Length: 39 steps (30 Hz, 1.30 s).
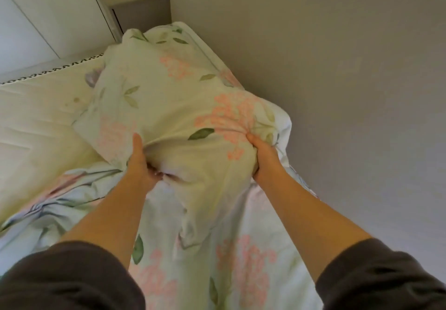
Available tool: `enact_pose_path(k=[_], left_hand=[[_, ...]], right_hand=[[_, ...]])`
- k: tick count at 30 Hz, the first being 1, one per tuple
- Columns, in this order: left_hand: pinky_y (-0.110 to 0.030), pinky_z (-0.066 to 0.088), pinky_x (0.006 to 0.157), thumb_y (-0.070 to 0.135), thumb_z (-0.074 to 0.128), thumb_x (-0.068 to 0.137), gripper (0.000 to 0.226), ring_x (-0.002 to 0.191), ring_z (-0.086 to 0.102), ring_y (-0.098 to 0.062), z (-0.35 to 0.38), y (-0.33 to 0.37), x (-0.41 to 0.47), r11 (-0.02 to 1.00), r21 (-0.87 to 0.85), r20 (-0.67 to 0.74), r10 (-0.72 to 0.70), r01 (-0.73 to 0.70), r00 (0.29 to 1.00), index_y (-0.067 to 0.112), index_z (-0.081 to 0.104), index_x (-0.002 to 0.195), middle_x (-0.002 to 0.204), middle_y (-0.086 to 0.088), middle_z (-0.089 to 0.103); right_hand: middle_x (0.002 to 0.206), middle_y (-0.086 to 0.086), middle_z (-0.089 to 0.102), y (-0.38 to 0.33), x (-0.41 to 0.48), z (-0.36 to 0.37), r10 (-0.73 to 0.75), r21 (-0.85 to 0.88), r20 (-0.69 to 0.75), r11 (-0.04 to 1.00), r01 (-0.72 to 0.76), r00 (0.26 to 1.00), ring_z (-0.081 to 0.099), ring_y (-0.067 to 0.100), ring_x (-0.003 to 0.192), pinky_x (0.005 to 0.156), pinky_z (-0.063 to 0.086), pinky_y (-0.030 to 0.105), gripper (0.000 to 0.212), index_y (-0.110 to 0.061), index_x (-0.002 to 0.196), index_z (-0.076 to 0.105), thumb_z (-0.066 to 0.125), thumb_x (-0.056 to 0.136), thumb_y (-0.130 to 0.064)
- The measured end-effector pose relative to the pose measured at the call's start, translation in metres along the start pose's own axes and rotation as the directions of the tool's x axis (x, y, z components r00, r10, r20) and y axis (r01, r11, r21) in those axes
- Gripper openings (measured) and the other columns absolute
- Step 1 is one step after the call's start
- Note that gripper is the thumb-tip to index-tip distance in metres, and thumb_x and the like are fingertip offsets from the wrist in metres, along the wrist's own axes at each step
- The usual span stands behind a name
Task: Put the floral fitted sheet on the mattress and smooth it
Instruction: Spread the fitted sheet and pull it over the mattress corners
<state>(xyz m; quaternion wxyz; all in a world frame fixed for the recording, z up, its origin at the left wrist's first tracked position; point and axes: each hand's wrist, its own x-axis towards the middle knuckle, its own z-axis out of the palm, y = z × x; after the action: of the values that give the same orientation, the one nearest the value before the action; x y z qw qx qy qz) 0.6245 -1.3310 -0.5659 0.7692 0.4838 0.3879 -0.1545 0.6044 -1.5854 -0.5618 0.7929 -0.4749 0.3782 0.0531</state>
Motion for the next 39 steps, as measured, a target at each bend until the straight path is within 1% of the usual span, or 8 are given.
enact_pose_path(k=[4, 10, 13, 20, 25, 29, 34, 39], left_hand=[[-0.041, 0.051, 0.087, 0.023, 0.058, 0.089, 0.026, 0.097, 0.061, -0.022, 0.044, 0.017, -0.020, 0.957, -0.036, -0.027, 0.288, -0.289, 0.957, 0.029, 0.059, 0.115, 0.110, -0.005, 0.064], [-0.029, 0.049, 0.061, -0.003, 0.050, 0.085, 0.034, 0.073, 0.060, -0.015, 0.098, -0.020, -0.150, 0.865, 0.102, 0.310, 0.442, -0.492, 0.842, 0.015, 0.061, 0.112, 0.086, 0.003, 0.066], [-0.027, 0.053, 0.064, -0.007, 0.050, 0.085, 0.031, 0.073, 0.064, -0.016, 0.115, -0.059, -0.219, 0.859, 0.126, 0.367, 0.424, -0.496, 0.828, 0.017, 0.065, 0.097, 0.082, 0.003, 0.069], [-0.042, 0.049, 0.093, -0.009, 0.051, 0.086, 0.057, 0.111, 0.059, -0.030, 0.086, -0.223, -0.275, 0.873, 0.320, 0.249, 0.298, -0.369, 0.922, 0.007, 0.041, 0.140, 0.132, -0.014, 0.055], [-0.042, 0.040, 0.101, 0.030, 0.058, 0.094, 0.080, 0.134, 0.037, -0.035, 0.039, -0.374, -0.247, 0.707, 0.704, 0.071, -0.175, 0.075, 0.982, 0.010, 0.006, 0.152, 0.154, -0.013, 0.026], [-0.041, 0.034, 0.109, 0.034, 0.049, 0.098, 0.073, 0.136, 0.035, -0.029, 0.012, -0.401, -0.242, 0.714, 0.693, 0.151, -0.014, -0.096, 0.989, 0.014, 0.005, 0.152, 0.154, -0.008, 0.028], [-0.034, 0.037, 0.103, 0.031, 0.043, 0.099, 0.054, 0.130, 0.042, -0.031, -0.082, -0.413, -0.265, 0.318, 0.944, 0.104, -0.051, -0.083, 0.993, 0.006, 0.033, 0.145, 0.149, -0.012, 0.036], [-0.037, 0.026, 0.114, 0.029, 0.043, 0.098, 0.055, 0.140, 0.029, -0.028, -0.182, -0.421, -0.289, 0.042, 0.997, 0.064, -0.085, -0.061, 0.994, 0.012, 0.029, 0.148, 0.155, -0.010, 0.025]], right_hand=[[0.123, 0.004, 0.064, -0.019, -0.021, -0.036, -0.080, 0.008, 0.100, 0.997, 0.079, 0.992, 0.061, 0.026, 0.110, 0.096, 0.051, 0.048, 0.065, -0.018, 0.133, 0.051, 0.079, 0.075, -0.025], [0.119, 0.004, 0.066, -0.050, -0.106, -0.170, -0.103, 0.031, -0.039, 0.994, 0.104, 0.994, 0.065, 0.020, 0.101, 0.070, 0.058, 0.036, 0.051, -0.016, 0.132, 0.054, 0.071, 0.084, -0.020], [0.113, 0.002, 0.069, -0.052, -0.164, -0.238, -0.065, 0.051, -0.024, 0.996, 0.067, 0.998, 0.067, 0.017, 0.096, 0.064, 0.058, 0.033, 0.039, -0.021, 0.121, 0.059, 0.071, 0.083, -0.022], [0.115, 0.009, 0.066, 0.009, -0.250, -0.398, 0.202, -0.089, -0.110, 0.973, -0.212, 0.973, 0.061, 0.028, 0.106, 0.091, 0.051, 0.045, 0.058, -0.017, 0.125, 0.056, 0.076, 0.074, -0.037], [0.143, 0.013, 0.042, 0.105, -0.246, -0.479, 0.300, -0.228, -0.456, 0.870, -0.436, 0.838, 0.043, 0.035, 0.126, 0.103, 0.041, 0.051, 0.087, -0.018, 0.147, 0.029, 0.071, 0.078, -0.051], [0.147, 0.013, 0.037, 0.131, -0.231, -0.483, 0.150, -0.342, -0.491, 0.872, -0.349, 0.858, 0.040, 0.035, 0.130, 0.108, 0.035, 0.051, 0.089, -0.016, 0.151, 0.020, 0.062, 0.083, -0.056], [0.150, 0.016, 0.033, 0.159, -0.251, -0.470, 0.054, -0.390, -0.541, 0.868, -0.307, 0.839, 0.037, 0.039, 0.132, 0.110, 0.033, 0.051, 0.096, -0.015, 0.153, 0.010, 0.050, 0.083, -0.068], [0.151, 0.020, 0.030, 0.184, -0.287, -0.424, -0.199, -0.621, -0.527, 0.754, -0.214, 0.826, 0.037, 0.041, 0.132, 0.107, 0.032, 0.048, 0.082, -0.010, 0.153, -0.001, 0.045, 0.096, -0.047]])
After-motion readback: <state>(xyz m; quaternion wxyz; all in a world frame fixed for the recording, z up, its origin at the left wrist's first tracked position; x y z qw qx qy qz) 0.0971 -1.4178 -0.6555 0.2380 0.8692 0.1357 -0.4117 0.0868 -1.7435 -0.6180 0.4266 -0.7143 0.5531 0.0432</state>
